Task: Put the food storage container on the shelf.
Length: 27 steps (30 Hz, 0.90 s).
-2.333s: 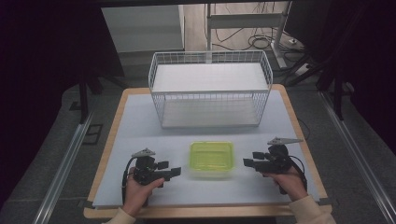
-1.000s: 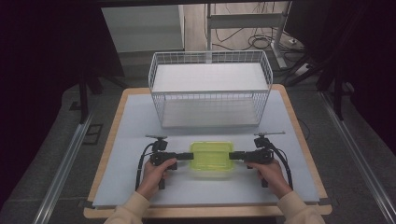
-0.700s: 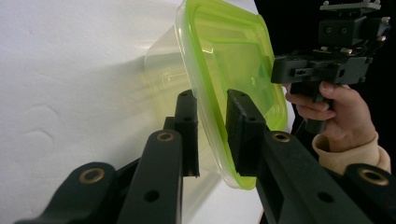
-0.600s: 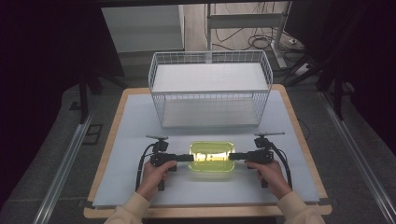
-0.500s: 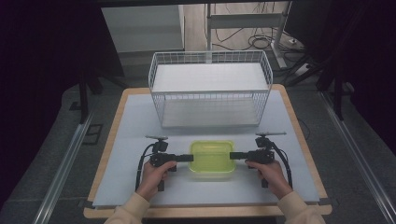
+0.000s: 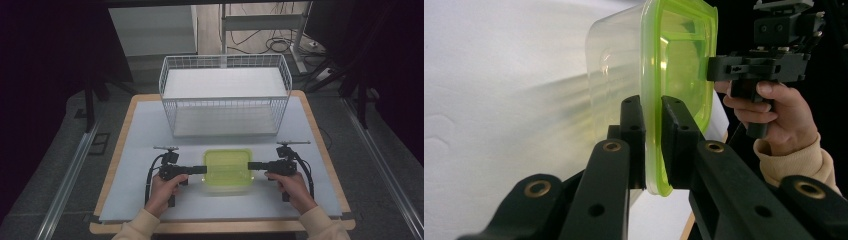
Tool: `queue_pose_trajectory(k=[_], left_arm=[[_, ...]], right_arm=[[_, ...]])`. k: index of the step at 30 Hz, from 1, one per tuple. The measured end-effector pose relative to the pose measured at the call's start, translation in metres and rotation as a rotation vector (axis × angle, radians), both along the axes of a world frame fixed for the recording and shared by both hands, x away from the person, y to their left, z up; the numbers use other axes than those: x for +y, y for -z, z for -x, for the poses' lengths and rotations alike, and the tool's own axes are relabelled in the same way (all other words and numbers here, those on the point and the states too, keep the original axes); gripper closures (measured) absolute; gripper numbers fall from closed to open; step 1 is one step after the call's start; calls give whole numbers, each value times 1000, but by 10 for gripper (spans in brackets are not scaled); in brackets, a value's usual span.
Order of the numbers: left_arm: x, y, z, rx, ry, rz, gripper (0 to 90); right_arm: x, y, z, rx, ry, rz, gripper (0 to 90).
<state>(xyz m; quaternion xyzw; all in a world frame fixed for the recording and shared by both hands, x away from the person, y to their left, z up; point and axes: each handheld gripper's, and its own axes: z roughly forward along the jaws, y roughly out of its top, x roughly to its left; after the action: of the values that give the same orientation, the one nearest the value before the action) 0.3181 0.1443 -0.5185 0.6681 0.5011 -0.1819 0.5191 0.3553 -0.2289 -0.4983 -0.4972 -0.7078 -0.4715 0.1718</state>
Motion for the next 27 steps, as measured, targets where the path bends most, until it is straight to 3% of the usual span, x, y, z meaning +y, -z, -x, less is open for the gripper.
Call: queue_pose_trajectory(k=[21,27], left_arm=[[2,-24,3,-45,-9,14,818],[2,-38,-2,-62,-10,27,819]], right_arm=[[1,-22,4,-58,10,-30,812],[1,-41,1,-93,14,-25,811]])
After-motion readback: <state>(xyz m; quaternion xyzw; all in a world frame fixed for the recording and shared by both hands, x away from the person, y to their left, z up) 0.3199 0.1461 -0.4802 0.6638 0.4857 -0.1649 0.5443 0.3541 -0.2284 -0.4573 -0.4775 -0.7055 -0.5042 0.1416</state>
